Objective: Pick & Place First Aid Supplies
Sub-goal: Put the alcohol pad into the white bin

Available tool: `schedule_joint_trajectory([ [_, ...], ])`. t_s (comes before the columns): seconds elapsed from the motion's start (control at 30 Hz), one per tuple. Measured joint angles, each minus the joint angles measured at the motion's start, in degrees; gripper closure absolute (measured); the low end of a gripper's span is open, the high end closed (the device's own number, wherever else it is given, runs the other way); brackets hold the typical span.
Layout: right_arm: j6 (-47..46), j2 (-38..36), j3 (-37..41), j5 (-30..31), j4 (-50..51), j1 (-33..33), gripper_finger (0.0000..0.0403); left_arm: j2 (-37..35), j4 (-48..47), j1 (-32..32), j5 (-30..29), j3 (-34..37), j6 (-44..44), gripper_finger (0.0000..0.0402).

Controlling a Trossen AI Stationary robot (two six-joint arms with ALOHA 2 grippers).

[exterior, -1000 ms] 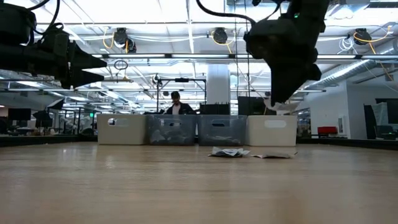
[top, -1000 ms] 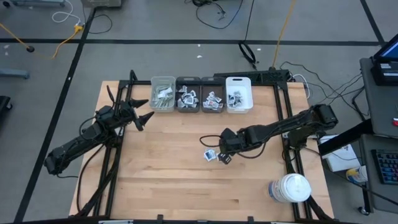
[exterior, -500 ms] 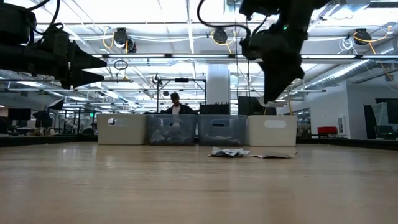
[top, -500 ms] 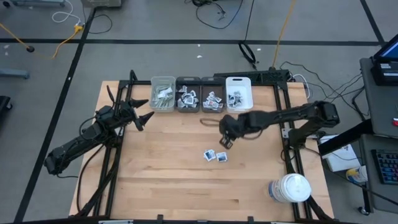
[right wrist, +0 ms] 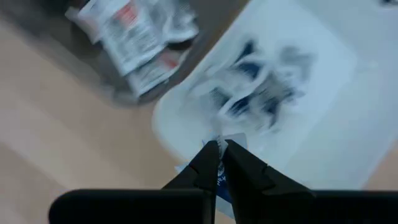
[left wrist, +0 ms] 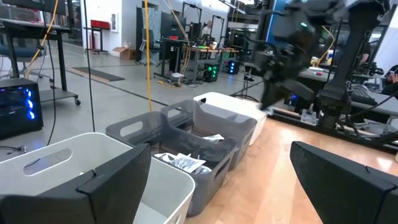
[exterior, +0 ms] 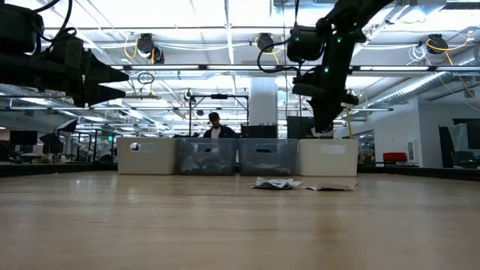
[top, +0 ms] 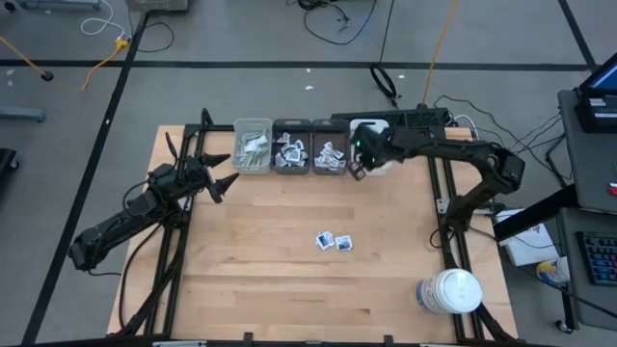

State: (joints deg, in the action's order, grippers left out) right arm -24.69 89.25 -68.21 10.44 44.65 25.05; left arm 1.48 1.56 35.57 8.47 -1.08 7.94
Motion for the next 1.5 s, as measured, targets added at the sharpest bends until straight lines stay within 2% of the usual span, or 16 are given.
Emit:
schedule_joint_trajectory([
  [0.37,4.84,-0.01,-3.19,0.02,-3.02,11.36,0.0385,0.0,0.01,0.01,0.01,0.0,0.0,0.0009],
  [0.53,4.8,1.02,-2.65,0.0,-5.54,12.59,0.0385,0.01,0.02,0.02,0.01,0.0,0.0,0.0009],
  [0.83,6.45,7.95,-1.13,-1.45,-9.62,12.82,0.0379,0.0,0.01,0.02,0.02,0.0,0.0,0.0009],
  [0.93,8.14,8.35,-1.13,-4.72,-9.76,12.88,0.0351,0.02,0.0,0.02,0.02,0.0,0.0,0.0009],
  [1.13,8.46,8.37,-1.13,-4.51,-9.5,12.86,0.0251,0.0,0.02,0.02,0.0,0.0,0.0,0.0009],
  [1.23,8.46,8.37,-1.13,-4.39,-9.5,12.86,0.0213,0.02,0.02,0.02,0.02,0.0,0.0,0.0009],
  [1.33,8.49,8.37,-1.14,-4.33,-9.5,12.86,0.0195,0.01,0.0,0.01,0.01,0.0,0.0,0.0009],
  [1.5,7.99,8.37,-1.64,-4.5,-7.93,11.75,0.0192,0.01,0.02,0.02,0.0,0.0,0.0,0.0009],
])
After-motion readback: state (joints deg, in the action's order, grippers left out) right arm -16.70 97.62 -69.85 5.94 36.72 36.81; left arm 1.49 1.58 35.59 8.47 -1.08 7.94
